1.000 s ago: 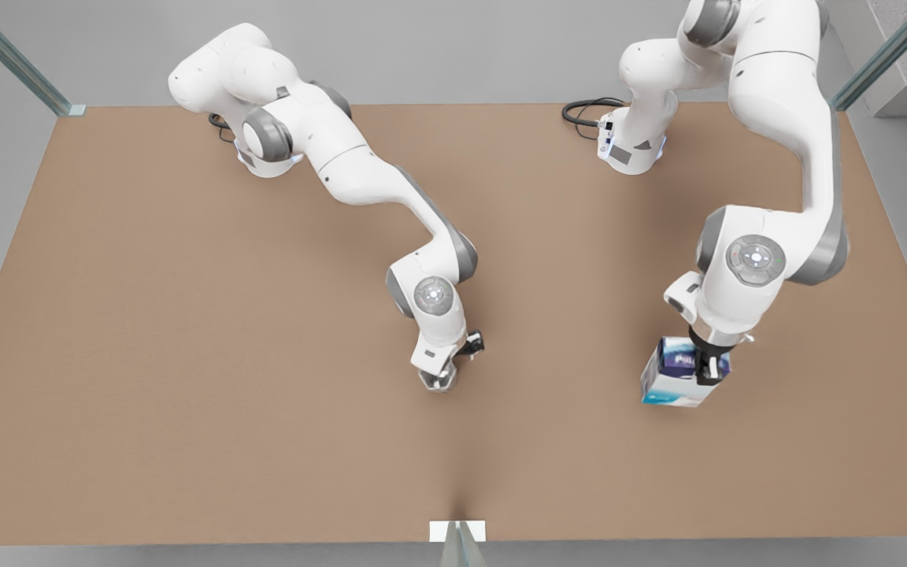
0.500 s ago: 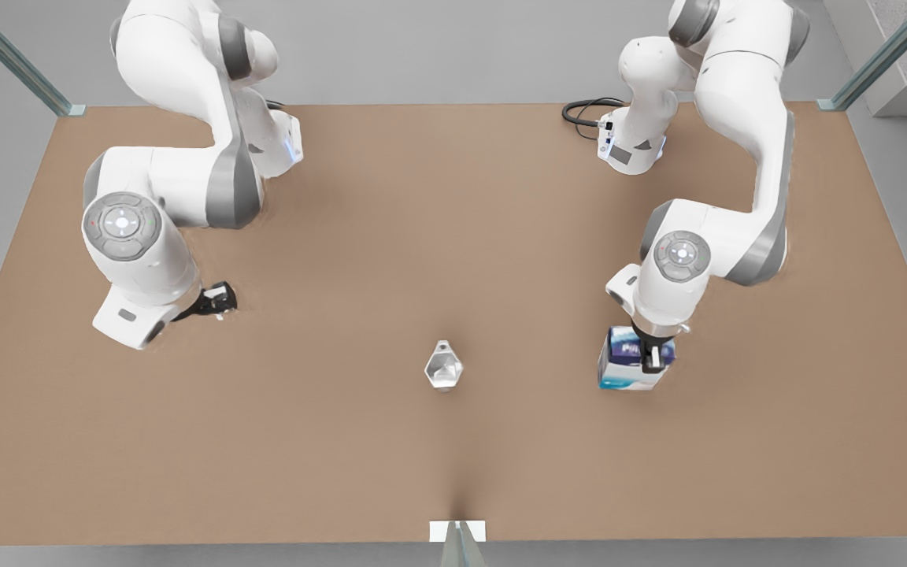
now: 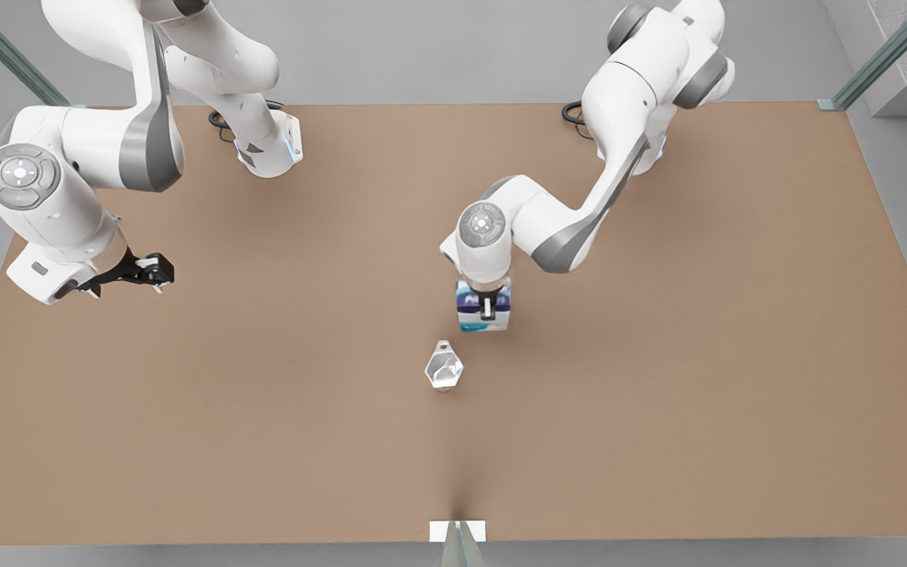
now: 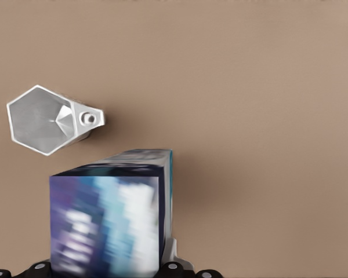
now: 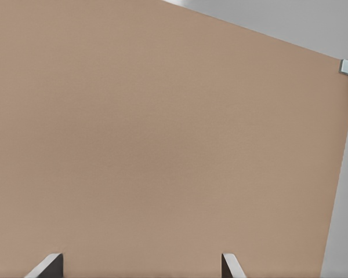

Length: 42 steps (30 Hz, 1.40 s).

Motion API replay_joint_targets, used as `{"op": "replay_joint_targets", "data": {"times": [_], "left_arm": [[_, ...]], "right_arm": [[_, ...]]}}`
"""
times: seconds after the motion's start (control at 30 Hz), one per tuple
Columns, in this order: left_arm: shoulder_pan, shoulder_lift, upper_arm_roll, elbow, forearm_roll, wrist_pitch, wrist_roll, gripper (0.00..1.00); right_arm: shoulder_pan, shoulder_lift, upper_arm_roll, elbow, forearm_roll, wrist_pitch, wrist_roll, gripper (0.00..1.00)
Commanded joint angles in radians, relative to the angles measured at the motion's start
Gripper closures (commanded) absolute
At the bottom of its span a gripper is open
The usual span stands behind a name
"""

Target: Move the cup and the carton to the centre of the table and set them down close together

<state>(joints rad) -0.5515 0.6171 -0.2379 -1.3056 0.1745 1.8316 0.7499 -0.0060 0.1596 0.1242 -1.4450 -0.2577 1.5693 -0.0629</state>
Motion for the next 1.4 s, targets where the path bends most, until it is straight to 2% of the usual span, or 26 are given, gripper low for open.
{"op": "replay_joint_targets", "data": {"times": [0.0, 0.2, 0.4, 0.57, 0.6, 0.63, 0.7, 0.73, 1.37], "left_arm": [[-0.005, 0.001, 0.0, 0.0, -0.059, 0.009, -0.009, 0.39], [-0.077, 0.042, 0.0, 0.019, -0.125, 0.044, -0.057, 0.4], [-0.09, 0.075, 0.002, 0.005, -0.116, 0.064, -0.058, 0.39], [-0.107, 0.096, 0.006, -0.011, -0.07, 0.163, -0.057, 0.38], [-0.108, 0.095, 0.005, -0.014, -0.059, 0.163, -0.058, 0.33], [-0.108, 0.095, 0.005, -0.017, -0.059, 0.163, -0.061, 0.18], [-0.108, 0.095, 0.005, -0.018, -0.059, 0.173, -0.061, 0.16], [-0.113, 0.095, 0.005, -0.018, -0.059, 0.178, -0.061, 0.01], [-0.117, 0.081, 0.009, -0.011, -0.069, 0.186, -0.093, 0.0]], "right_arm": [[0.0, 0.0, 0.0, 0.0, 0.0, 0.0, 0.0, 0.0], [-0.008, 0.001, -0.003, 0.0, 0.0, -0.003, 0.0, 0.0], [-0.006, 0.006, -0.003, 0.0, 0.0, -0.003, 0.002, 0.0], [-0.006, 0.008, -0.003, -0.002, 0.002, -0.003, 0.002, 0.0], [-0.006, 0.008, -0.003, -0.002, 0.002, -0.003, 0.0, 0.0], [-0.006, 0.009, -0.003, -0.002, 0.002, -0.003, 0.0, 0.0], [-0.006, 0.009, -0.003, -0.002, 0.0, -0.003, 0.0, 0.0], [-0.006, 0.009, -0.003, -0.002, 0.002, -0.003, 0.0, 0.0], [-0.008, 0.009, -0.003, -0.002, 0.002, -0.003, 0.0, 0.0]]}}
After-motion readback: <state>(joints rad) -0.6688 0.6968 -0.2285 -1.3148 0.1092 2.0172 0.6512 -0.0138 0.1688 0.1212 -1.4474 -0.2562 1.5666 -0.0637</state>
